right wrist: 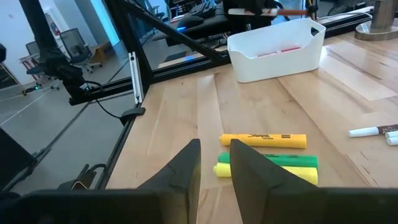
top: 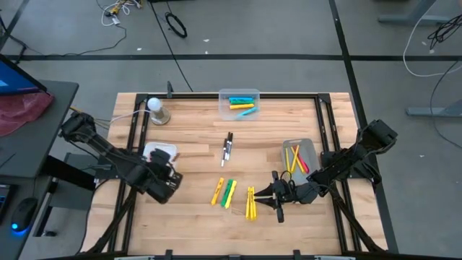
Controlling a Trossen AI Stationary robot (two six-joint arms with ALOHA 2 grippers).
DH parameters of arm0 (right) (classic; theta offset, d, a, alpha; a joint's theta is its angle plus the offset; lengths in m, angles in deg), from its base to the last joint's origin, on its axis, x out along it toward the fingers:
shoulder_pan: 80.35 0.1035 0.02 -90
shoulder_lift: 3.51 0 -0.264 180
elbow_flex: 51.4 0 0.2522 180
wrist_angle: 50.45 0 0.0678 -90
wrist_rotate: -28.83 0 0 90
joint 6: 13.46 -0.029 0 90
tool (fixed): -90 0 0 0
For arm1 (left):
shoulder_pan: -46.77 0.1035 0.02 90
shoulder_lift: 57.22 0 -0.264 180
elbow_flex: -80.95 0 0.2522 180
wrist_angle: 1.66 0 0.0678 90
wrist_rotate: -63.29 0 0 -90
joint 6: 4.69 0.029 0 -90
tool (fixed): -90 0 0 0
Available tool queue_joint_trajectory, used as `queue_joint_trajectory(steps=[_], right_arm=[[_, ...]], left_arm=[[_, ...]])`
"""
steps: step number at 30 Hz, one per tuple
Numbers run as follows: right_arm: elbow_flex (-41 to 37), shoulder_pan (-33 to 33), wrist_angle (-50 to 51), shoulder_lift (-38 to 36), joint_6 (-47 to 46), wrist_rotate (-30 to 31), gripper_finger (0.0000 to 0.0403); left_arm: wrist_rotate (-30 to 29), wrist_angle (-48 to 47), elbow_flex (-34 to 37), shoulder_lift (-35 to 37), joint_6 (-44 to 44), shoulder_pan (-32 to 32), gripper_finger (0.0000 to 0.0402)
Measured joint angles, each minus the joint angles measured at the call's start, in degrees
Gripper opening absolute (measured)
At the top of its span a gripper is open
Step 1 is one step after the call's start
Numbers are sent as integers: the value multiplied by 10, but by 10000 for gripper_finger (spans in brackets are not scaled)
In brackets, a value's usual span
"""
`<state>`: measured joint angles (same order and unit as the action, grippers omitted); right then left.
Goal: Pick & Place Markers
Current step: Put the light brown marker pen into the white bin, then put the yellow pen into the gray bin
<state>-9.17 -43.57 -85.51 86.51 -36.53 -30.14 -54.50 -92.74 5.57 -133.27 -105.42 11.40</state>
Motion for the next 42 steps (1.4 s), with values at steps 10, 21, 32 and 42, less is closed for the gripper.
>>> queue_joint_trajectory(steps=[10, 21, 32, 42], right_arm=[[0, 0, 0, 0, 2, 0, 89], [0, -5, 0, 0, 2, 0, 89], [0, -6, 0, 0, -1, 0, 89], [0, -6, 0, 0, -2, 0, 89]], left_arm=[[132, 50, 116, -1, -71, 12, 34], [145, 178, 235, -1, -78, 85, 44], [143, 171, 257, -1, -82, 96, 50], [119, 148, 257, -1, -67, 94, 122]])
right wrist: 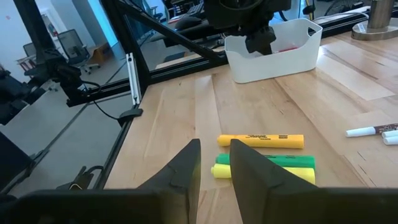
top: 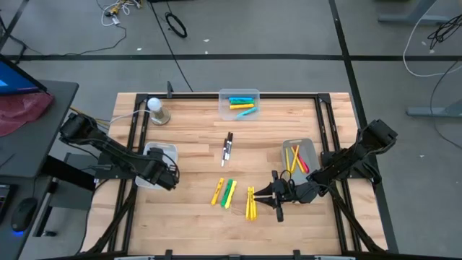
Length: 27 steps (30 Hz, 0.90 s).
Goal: Pick & Place Markers
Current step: Put the yellow pen into the gray bin
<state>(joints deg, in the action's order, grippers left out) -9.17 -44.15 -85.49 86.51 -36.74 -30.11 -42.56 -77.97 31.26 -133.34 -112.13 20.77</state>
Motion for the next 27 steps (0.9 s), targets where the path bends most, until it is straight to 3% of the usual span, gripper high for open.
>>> queue_joint_trajectory(steps=[9, 13, 17, 22, 27], right_arm=[[0, 0, 0, 0, 0, 0, 89], [0, -1, 0, 0, 0, 0, 89], [0, -6, 0, 0, 0, 0, 89], [0, -14, 0, 0, 0, 0, 89], [0, -20, -4, 0, 0, 0, 89]], left_arm=[[-13, -12, -32, 0, 16, -22, 184], [-88, -11, -72, 0, 17, -49, 184], [-222, 31, -103, 0, 47, -79, 178], [-408, 224, -105, -1, 235, -102, 177], [-490, 429, -105, -32, 465, -101, 177]])
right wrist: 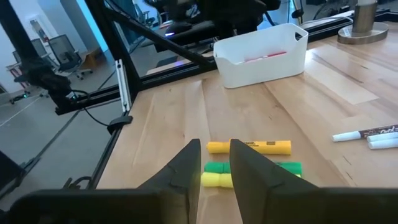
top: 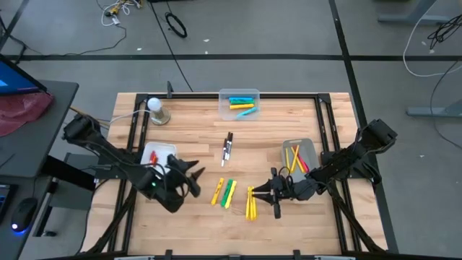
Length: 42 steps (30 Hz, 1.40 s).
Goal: Pick & Place Markers
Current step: Put the yellow pen into the gray bin
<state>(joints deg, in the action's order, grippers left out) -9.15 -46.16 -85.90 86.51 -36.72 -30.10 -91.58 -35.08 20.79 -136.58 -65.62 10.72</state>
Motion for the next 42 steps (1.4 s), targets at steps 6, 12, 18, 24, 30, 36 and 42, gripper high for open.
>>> queue_joint_trajectory(steps=[6, 12, 18, 24, 30, 36, 42], right_arm=[[0, 0, -20, 0, 11, 0, 89], [34, 0, -5, 0, 50, 0, 89], [113, -2, 121, 0, 87, 8, 90], [206, -18, 387, 0, -12, 12, 119], [269, -43, 578, 0, -110, -60, 181], [271, -64, 603, 19, -208, -139, 213], [271, -64, 606, 64, -293, -180, 201]], left_arm=[[4, 140, 0, -70, 139, 17, 177], [8, 197, 0, -154, 112, 37, 177], [55, 236, 0, -211, 75, 59, 177], [99, 253, 0, -221, 77, 75, 177], [93, 263, 0, -221, 91, 80, 177], [92, 266, 0, -221, 91, 80, 177], [92, 267, 0, -221, 91, 80, 177]])
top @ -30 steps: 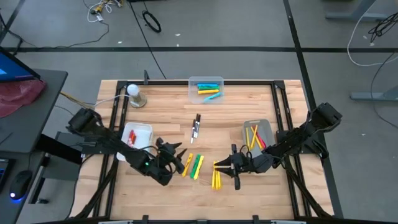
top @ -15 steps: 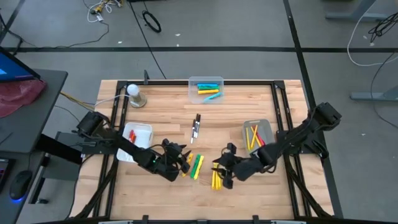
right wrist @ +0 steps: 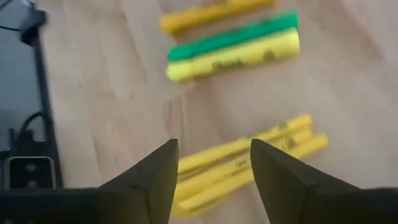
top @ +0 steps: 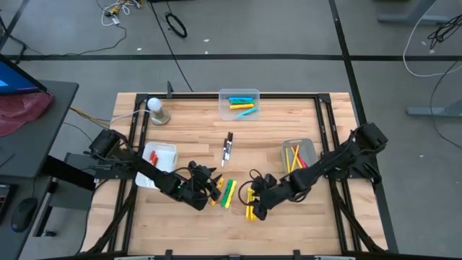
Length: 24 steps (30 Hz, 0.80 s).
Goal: Pick & Place Markers
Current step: Put the yellow pen into the gray bin
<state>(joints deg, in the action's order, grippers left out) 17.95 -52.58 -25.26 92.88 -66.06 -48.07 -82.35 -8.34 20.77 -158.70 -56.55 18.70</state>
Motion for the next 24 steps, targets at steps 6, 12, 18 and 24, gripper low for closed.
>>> queue_joint_trajectory(steps=[6, 12, 18, 24], right_arm=[[0, -1, 46, 29, -78, -1, 172], [0, 0, 70, 59, -102, 8, 148], [0, -1, 65, 65, -102, 31, 138], [0, -1, 63, 65, -101, 40, 137]], left_arm=[[0, 0, 0, 0, 1, 0, 177], [0, 0, 0, 0, 1, 0, 177], [0, -1, 0, 0, 2, 1, 177], [0, -1, 0, 0, 1, 1, 177]])
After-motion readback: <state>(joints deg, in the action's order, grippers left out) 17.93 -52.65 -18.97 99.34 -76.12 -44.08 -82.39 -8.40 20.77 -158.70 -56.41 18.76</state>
